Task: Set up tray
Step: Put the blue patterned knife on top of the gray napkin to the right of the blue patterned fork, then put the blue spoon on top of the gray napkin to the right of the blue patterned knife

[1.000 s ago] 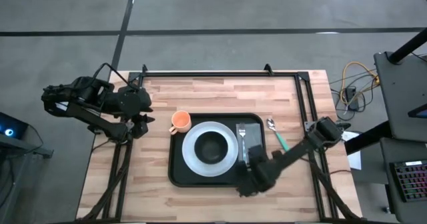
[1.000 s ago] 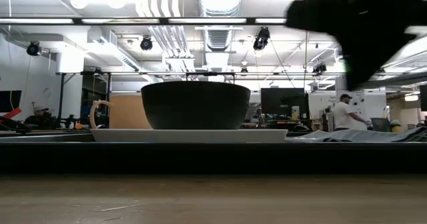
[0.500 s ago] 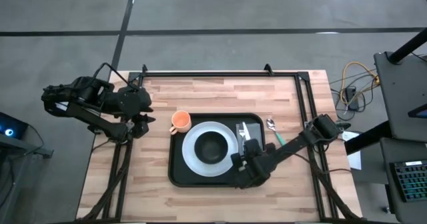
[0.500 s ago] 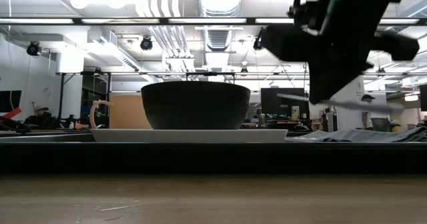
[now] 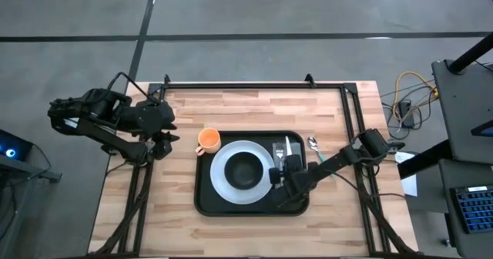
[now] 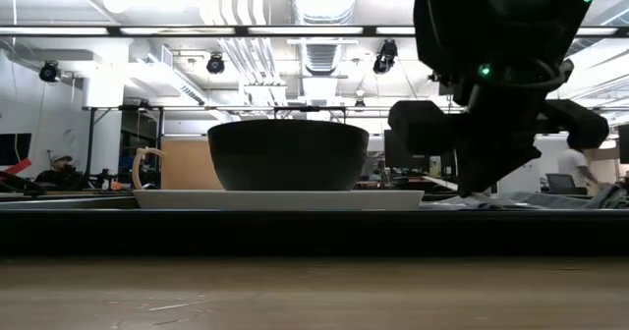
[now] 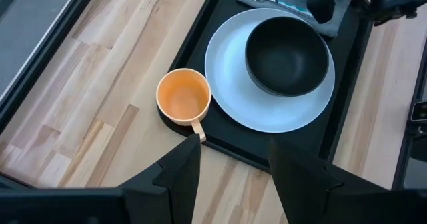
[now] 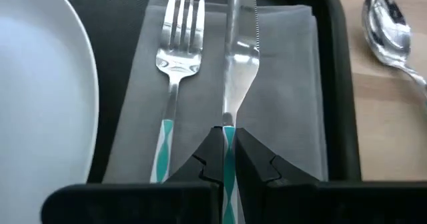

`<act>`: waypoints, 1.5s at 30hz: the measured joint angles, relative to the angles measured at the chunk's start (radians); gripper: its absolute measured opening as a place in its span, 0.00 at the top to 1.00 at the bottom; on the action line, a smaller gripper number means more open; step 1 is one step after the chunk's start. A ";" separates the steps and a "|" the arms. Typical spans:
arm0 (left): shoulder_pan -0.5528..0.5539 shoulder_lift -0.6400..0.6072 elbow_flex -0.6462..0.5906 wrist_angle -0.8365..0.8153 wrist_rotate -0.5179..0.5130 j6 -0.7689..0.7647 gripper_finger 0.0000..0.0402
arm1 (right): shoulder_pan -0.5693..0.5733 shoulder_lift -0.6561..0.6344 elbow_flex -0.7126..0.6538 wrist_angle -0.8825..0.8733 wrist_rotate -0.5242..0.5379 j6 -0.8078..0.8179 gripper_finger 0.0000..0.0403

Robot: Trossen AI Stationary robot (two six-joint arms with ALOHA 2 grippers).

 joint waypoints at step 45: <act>0.000 0.000 -0.002 -0.007 0.006 0.001 0.61 | -0.028 -0.026 -0.014 0.081 0.017 -0.115 0.80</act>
